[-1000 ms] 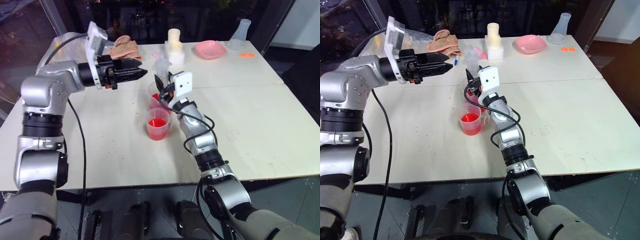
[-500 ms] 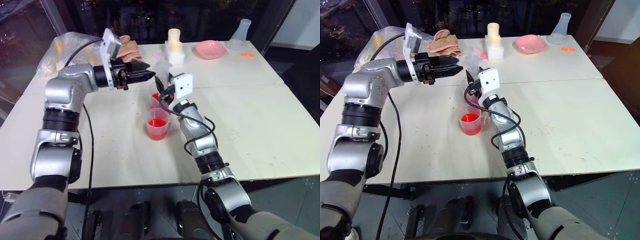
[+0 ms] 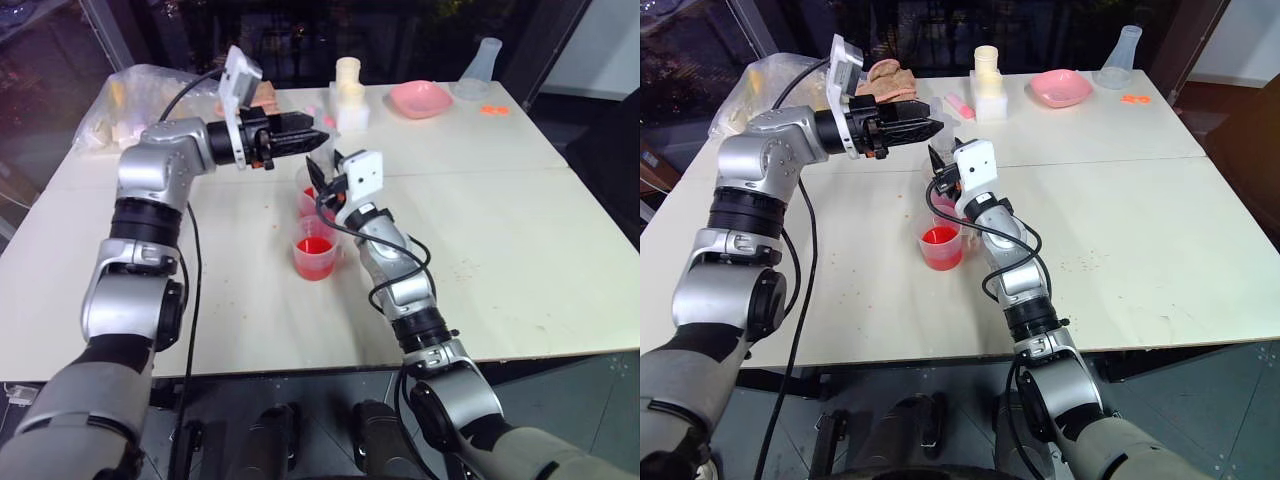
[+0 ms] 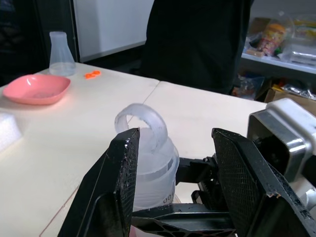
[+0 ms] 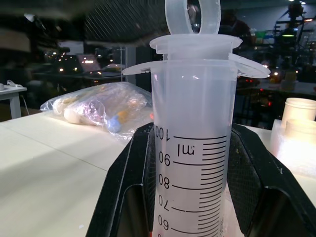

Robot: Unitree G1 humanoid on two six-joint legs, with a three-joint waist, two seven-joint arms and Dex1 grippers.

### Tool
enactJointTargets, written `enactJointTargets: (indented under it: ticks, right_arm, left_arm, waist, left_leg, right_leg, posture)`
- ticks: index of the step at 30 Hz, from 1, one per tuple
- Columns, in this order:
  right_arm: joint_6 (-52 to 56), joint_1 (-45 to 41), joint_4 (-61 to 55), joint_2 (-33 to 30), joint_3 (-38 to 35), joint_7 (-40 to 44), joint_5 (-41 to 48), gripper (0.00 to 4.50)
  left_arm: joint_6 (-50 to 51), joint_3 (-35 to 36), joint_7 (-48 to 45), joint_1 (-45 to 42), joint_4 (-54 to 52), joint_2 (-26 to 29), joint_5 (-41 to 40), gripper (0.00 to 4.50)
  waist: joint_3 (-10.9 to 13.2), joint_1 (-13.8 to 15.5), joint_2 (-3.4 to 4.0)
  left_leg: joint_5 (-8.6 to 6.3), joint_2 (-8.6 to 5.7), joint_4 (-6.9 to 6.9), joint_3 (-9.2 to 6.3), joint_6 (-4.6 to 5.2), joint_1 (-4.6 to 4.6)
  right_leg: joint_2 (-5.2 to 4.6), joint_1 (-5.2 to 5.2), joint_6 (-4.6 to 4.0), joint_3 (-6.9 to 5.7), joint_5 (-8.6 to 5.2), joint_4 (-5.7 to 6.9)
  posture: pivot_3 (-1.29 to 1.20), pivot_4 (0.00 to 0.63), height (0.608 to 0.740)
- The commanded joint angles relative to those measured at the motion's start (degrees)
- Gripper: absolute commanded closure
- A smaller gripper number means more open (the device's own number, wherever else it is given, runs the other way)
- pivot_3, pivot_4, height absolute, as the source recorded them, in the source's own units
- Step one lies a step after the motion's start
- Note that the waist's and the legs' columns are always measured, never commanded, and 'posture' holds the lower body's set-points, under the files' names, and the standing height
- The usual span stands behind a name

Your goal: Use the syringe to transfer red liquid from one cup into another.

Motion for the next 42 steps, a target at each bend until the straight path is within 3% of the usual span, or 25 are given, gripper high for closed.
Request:
enactJointTargets:
  ticks: [1, 6, 15, 42]
  right_arm:
    - [-0.06, -0.28, -3.63, 0.36, 0.43, 0.27, 0.21, 3.14]
    - [0.55, 0.31, -4.68, 0.46, 0.72, 0.43, 0.09, 3.14]
    - [0.60, 0.28, -4.15, 1.27, 1.05, 0.42, 0.05, 3.14]
    - [-2.81, -0.40, 5.66, 3.67, 1.32, 1.29, -0.47, 3.14]
  left_arm:
    - [-2.14, 0.12, -1.93, -2.50, 0.47, -0.92, 0.62, 2.06]
    - [-3.90, 0.68, -1.74, -3.83, 4.49, -2.65, 1.73, 2.06]
    - [-6.20, 1.16, -2.34, -5.08, 8.14, -4.90, 2.91, 4.48]
    - [-6.55, 5.60, -0.20, -11.17, 7.20, -5.71, 2.01, 4.48]
  waist:
    - [0.00, 0.02, 0.00]
    - [0.00, -0.05, 0.00]
    - [0.00, -0.01, 0.00]
    - [0.00, -0.12, 0.00]
  left_leg:
    - [0.00, 0.00, 0.00, 0.00, 0.00, 0.00]
    - [-0.02, 0.00, 0.00, 0.00, 0.03, 0.00]
    - [-0.02, 0.00, 0.01, 0.00, 0.04, 0.00]
    - [-0.02, 0.00, 0.02, 0.01, 0.03, 0.00]
  right_leg:
    - [0.00, 0.00, 0.00, 0.00, 0.00, 0.00]
    - [0.00, 0.00, 0.00, -0.01, 0.00, 0.00]
    - [0.01, 0.00, 0.00, -0.02, 0.00, 0.01]
    - [0.03, -0.01, 0.01, -0.02, 0.00, 0.02]
  posture:
    - [0.00, 0.150, 0.740]
    - [0.00, 0.150, 0.740]
    - [0.00, 0.150, 0.740]
    - [0.00, 0.150, 0.740]
